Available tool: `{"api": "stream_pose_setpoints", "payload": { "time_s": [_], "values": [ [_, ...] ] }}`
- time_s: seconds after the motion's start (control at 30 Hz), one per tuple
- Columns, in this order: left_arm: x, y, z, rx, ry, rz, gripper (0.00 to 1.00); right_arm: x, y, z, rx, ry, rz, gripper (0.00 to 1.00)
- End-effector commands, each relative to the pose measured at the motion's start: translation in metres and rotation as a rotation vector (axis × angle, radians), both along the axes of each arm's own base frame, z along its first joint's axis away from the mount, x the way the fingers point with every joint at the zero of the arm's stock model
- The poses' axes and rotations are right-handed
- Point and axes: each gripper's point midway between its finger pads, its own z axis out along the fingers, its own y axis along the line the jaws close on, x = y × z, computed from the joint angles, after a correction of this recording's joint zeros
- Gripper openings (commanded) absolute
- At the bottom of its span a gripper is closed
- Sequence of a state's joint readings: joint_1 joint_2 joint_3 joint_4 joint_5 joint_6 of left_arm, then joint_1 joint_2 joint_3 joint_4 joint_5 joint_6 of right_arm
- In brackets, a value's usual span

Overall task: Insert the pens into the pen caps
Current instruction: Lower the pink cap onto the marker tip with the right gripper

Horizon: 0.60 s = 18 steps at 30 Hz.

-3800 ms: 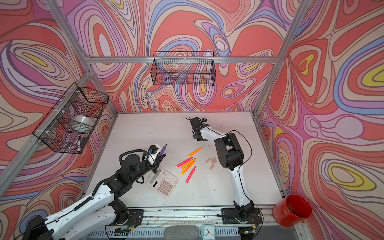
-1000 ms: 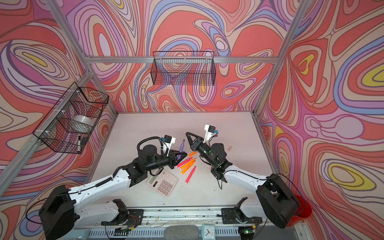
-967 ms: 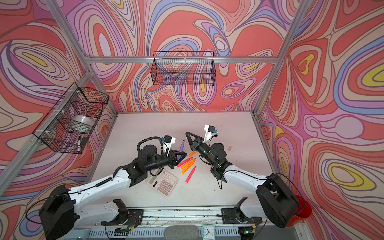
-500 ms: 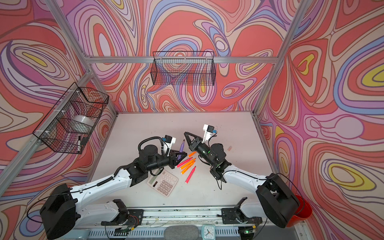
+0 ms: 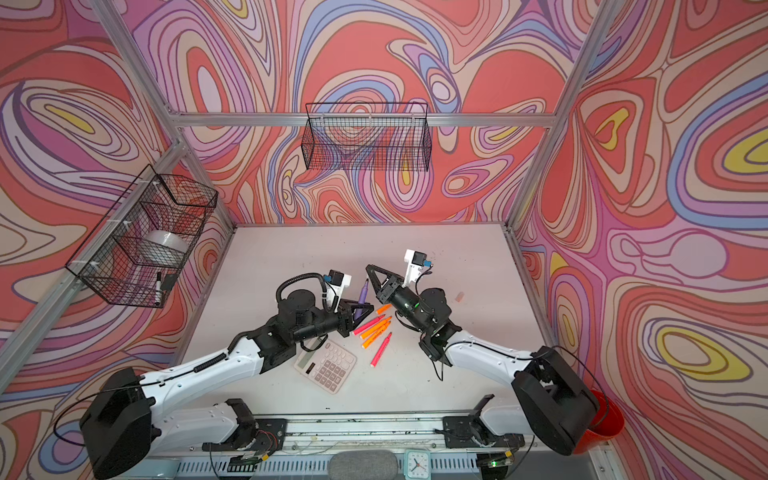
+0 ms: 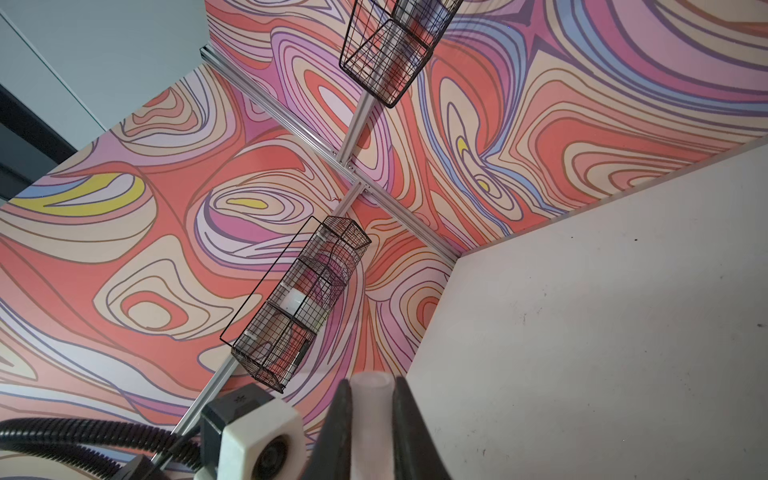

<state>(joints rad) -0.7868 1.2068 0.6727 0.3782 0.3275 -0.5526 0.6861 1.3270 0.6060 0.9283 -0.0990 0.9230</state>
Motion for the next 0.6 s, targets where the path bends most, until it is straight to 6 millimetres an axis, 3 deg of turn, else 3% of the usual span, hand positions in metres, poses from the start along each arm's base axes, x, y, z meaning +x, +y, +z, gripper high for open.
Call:
{"api": "stream_pose_setpoints", "payload": {
  "time_s": [0.0, 0.37, 0.57],
  "values": [
    [0.003, 0.000, 0.018, -0.029, -0.046, 0.015, 0.00, -0.002, 0.005, 0.007, 0.012, -0.019, 0.014, 0.00],
    [0.007, 0.003, 0.017, -0.022, -0.049, 0.045, 0.00, -0.004, 0.006, 0.003, 0.005, -0.019, 0.006, 0.00],
    [0.010, 0.005, 0.031, -0.053, -0.083, 0.069, 0.00, -0.005, 0.012, -0.005, -0.013, -0.007, 0.015, 0.00]
  ]
}}
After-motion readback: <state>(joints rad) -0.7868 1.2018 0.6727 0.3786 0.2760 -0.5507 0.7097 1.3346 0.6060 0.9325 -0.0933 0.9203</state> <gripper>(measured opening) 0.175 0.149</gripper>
